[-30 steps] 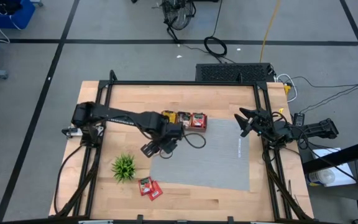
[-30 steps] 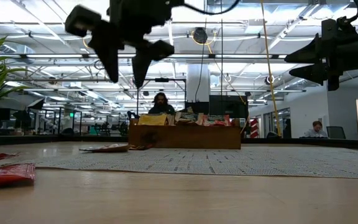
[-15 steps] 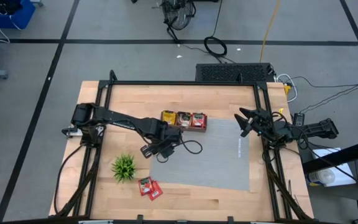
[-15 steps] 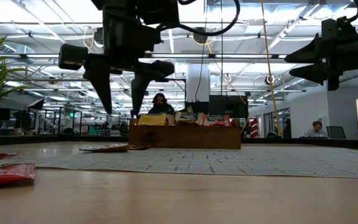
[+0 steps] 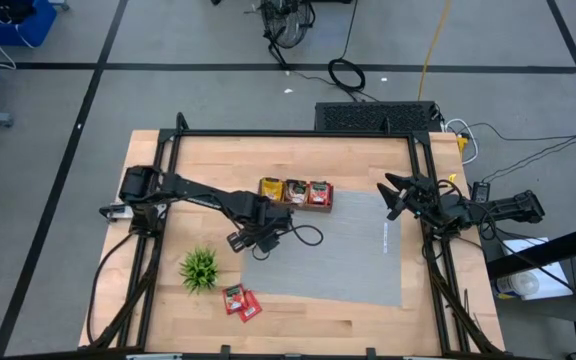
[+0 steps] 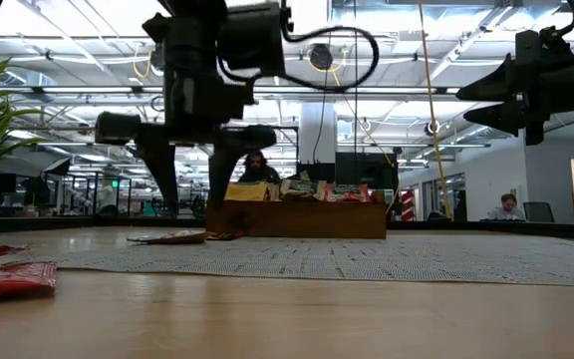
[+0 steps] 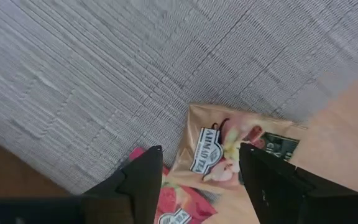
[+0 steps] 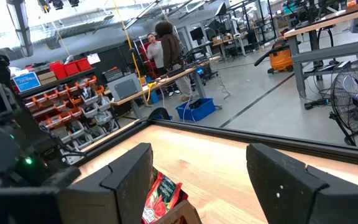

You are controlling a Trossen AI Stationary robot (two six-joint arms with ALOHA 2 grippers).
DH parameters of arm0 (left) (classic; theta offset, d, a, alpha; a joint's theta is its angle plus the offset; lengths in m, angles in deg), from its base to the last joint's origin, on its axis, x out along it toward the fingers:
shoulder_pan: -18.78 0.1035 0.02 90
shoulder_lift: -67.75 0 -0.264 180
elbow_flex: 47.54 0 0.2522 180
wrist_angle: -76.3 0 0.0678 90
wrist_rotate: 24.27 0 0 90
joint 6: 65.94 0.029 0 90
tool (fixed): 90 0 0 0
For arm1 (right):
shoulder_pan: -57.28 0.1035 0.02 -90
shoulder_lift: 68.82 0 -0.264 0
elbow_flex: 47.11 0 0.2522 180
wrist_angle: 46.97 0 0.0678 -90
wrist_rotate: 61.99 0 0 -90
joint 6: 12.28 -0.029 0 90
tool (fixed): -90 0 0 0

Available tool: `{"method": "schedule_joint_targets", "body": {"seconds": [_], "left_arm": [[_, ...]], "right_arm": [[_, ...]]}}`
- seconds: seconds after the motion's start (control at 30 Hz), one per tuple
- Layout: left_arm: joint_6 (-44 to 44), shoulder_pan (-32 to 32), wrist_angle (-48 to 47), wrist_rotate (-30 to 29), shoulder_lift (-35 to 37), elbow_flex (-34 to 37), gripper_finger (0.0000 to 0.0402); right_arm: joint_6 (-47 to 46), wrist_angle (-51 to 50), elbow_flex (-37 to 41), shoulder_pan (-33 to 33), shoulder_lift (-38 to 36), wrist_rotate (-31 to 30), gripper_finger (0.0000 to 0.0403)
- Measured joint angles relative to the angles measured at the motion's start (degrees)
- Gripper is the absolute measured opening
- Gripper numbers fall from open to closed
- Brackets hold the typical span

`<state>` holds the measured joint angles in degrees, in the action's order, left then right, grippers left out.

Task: Pick & Place Tea
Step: Put the gold tea bag into the middle section of the wooden organizer

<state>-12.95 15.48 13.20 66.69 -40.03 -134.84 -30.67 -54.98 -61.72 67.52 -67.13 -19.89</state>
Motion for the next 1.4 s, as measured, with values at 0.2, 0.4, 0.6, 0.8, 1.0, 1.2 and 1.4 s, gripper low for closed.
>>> {"method": "schedule_joint_targets", "body": {"seconds": [0.2,0.4,0.6,0.8,1.0,1.2,1.4], "left_arm": [[0.60,0.77,-0.39,-0.15,-1.97,-0.08,0.0212],[0.90,1.04,-0.65,-0.15,-4.31,-0.06,0.0212],[1.32,1.04,-0.18,0.44,-5.32,-0.23,0.0211],[2.44,1.09,-0.21,0.48,-5.36,-0.22,0.0195],[1.36,1.09,-0.50,0.50,-5.36,-0.20,0.0099],[0.92,1.09,-0.94,0.49,-4.60,-0.05,0.0022],[2.23,1.44,-2.01,-1.72,-1.79,0.07,0.0035]], "right_arm": [[0.00,-0.01,-0.01,0.00,0.00,-0.01,0.0242],[0.00,-0.35,-0.01,-0.02,0.00,-0.01,0.0242],[0.00,-0.03,-0.01,0.00,0.03,0.00,0.0242],[0.00,-0.23,-0.01,-0.01,0.17,-0.01,0.0242],[0.00,-0.17,0.01,-0.01,0.17,-0.01,0.0242],[0.00,-0.17,0.00,0.00,0.17,-0.01,0.0242],[0.00,-0.17,-0.01,0.00,0.17,-0.01,0.0242]]}}
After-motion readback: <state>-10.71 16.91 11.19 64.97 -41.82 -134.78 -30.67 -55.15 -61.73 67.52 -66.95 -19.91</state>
